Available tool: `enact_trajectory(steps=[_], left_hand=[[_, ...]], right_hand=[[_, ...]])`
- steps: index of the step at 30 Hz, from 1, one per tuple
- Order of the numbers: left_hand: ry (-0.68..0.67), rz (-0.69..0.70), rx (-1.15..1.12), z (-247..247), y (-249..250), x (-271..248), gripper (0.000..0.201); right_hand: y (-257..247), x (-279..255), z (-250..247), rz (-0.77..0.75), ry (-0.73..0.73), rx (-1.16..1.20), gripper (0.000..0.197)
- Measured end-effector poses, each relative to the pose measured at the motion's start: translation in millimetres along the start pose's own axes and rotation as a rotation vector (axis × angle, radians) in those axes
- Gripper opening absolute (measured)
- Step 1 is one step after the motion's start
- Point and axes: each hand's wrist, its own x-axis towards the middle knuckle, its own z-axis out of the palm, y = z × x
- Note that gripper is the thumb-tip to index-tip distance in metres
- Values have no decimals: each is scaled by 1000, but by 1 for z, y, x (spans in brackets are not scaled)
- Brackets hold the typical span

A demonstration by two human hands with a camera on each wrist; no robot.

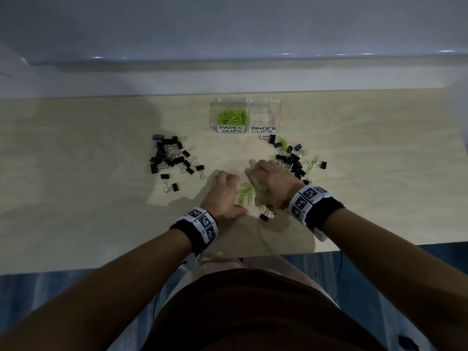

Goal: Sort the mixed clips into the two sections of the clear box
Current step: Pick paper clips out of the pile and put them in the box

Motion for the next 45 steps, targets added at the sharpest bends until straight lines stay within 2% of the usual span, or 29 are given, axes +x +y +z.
enact_trajectory(steps=[3, 5, 10, 14, 18, 22, 25, 27, 29, 34, 37, 39, 43, 45], left_hand=[[39, -39, 14, 8, 10, 2, 84], [47, -37, -33, 12, 14, 4, 72], [83, -16, -161, 11, 13, 12, 30], [113, 15, -133, 6, 13, 18, 13], [77, 82, 32, -1, 10, 24, 16], [50, 125, 203, -12, 4, 29, 23], [29, 131, 236, -21, -1, 33, 26], [23, 113, 178, -28, -6, 36, 18], [64, 72, 27, -40, -7, 37, 10], [298, 5, -231, -90, 3, 57, 11], [411, -36, -215, -119, 5, 85, 11], [435, -93, -194, -133, 8, 101, 14], [395, -159, -107, -143, 12, 114, 19], [377, -118, -38, -137, 9, 108, 29]], right_hand=[[-9, 5, -1, 8, -63, -128, 90], [-15, 7, -5, 4, -78, -109, 78], [-21, 12, -10, 9, -60, 24, 34], [-19, 16, -10, -6, -21, 63, 21], [-16, 20, -11, 33, 19, 95, 16], [-5, 25, -10, 157, 53, 257, 19], [1, 27, -13, 242, 62, 379, 17], [3, 28, -19, 293, 99, 494, 12], [5, 30, -28, 335, 163, 635, 12], [3, 58, -76, 330, 389, 816, 12], [0, 90, -104, 333, 592, 795, 30], [-2, 110, -116, 366, 677, 761, 29], [-6, 128, -122, 383, 617, 704, 10], [-1, 124, -115, 399, 602, 656, 11]])
